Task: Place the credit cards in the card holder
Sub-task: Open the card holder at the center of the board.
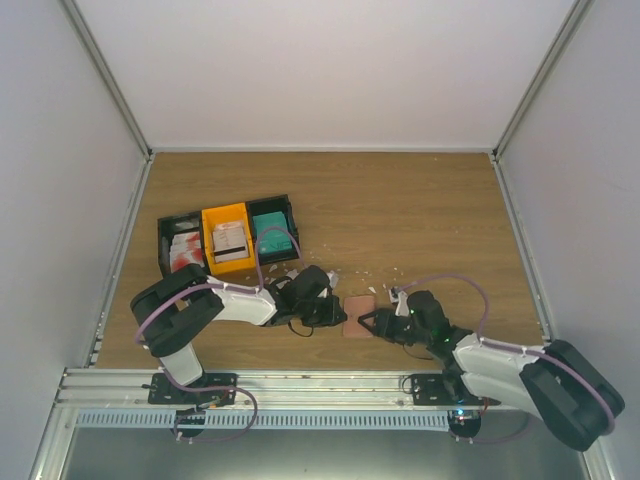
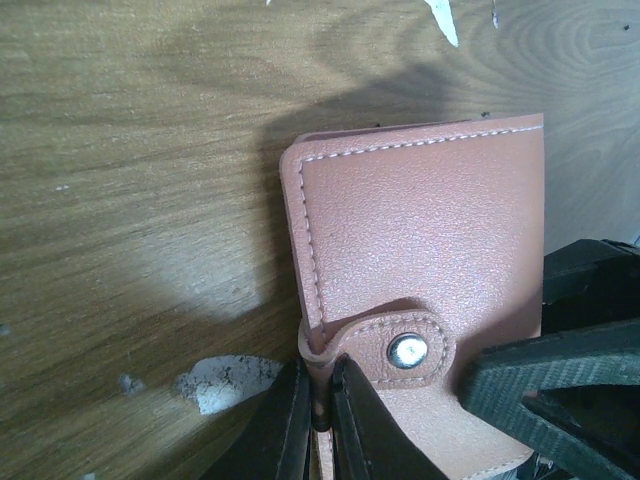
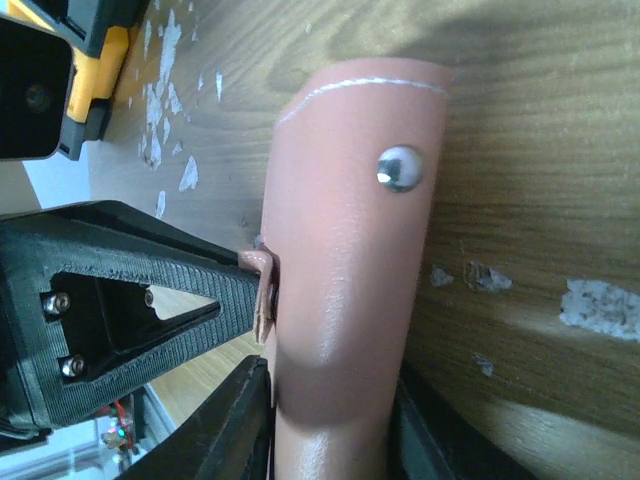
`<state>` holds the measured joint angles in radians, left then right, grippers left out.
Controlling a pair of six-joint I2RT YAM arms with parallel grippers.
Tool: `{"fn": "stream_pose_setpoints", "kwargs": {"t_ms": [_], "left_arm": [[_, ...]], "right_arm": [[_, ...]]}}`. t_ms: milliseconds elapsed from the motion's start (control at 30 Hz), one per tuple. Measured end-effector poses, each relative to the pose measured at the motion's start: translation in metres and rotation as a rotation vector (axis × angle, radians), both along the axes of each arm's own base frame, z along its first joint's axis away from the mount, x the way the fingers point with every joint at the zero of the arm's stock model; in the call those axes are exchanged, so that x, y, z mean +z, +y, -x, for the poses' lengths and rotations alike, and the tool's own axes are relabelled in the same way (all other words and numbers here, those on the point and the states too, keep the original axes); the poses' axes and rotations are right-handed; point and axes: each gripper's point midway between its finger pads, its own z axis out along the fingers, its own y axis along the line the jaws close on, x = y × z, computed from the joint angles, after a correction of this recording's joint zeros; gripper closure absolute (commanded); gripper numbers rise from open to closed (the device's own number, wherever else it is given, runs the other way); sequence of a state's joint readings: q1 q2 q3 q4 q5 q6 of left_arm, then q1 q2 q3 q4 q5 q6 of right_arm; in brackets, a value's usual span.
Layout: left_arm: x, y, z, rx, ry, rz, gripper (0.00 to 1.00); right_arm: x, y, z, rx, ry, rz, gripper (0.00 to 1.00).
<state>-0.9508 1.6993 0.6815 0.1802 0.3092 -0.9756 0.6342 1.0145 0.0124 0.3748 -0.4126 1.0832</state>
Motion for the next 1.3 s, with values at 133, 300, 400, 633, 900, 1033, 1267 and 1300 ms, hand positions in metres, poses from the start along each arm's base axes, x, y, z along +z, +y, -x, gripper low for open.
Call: {"fn": "stream_pose_setpoints", "kwargs": {"t_ms": [133, 300, 400, 633, 900, 1033, 1267, 1300], "left_arm": [[0.0, -0.001, 0.0, -0.001, -0.002, 0.003, 0.89], [0.001, -0.001, -0.002, -0.002, -0.015, 0.002, 0.79], [0.005, 0.0, -0.005, -0.004, -0.042, 0.001, 0.64], [0.049, 0.004, -0.014, 0.004, -0.167, 0.03, 0.41], [0.087, 0.006, -0.035, 0.04, -0.309, -0.019, 0.36], [0.086, 0.01, -0.041, 0.05, -0.33, -0.07, 0.36], [0.07, 0.015, -0.055, 0.067, -0.356, -0.181, 0.37], [0.069, 0.015, -0.055, 0.064, -0.358, -0.187, 0.37]], "right_arm": [[-0.001, 0.002, 0.0, 0.003, 0.01, -0.01, 0.84], [0.007, 0.002, -0.002, 0.001, -0.014, -0.013, 0.99], [0.015, 0.001, -0.005, 0.004, -0.051, 0.001, 1.0], [0.054, 0.007, -0.031, 0.002, -0.163, 0.058, 1.0], [0.084, 0.018, -0.057, 0.017, -0.245, 0.115, 0.99], [0.079, 0.021, -0.056, 0.044, -0.237, 0.14, 0.99], [0.072, 0.022, -0.051, 0.07, -0.217, 0.158, 0.99], [0.07, 0.021, -0.05, 0.072, -0.212, 0.164, 0.99]]}}
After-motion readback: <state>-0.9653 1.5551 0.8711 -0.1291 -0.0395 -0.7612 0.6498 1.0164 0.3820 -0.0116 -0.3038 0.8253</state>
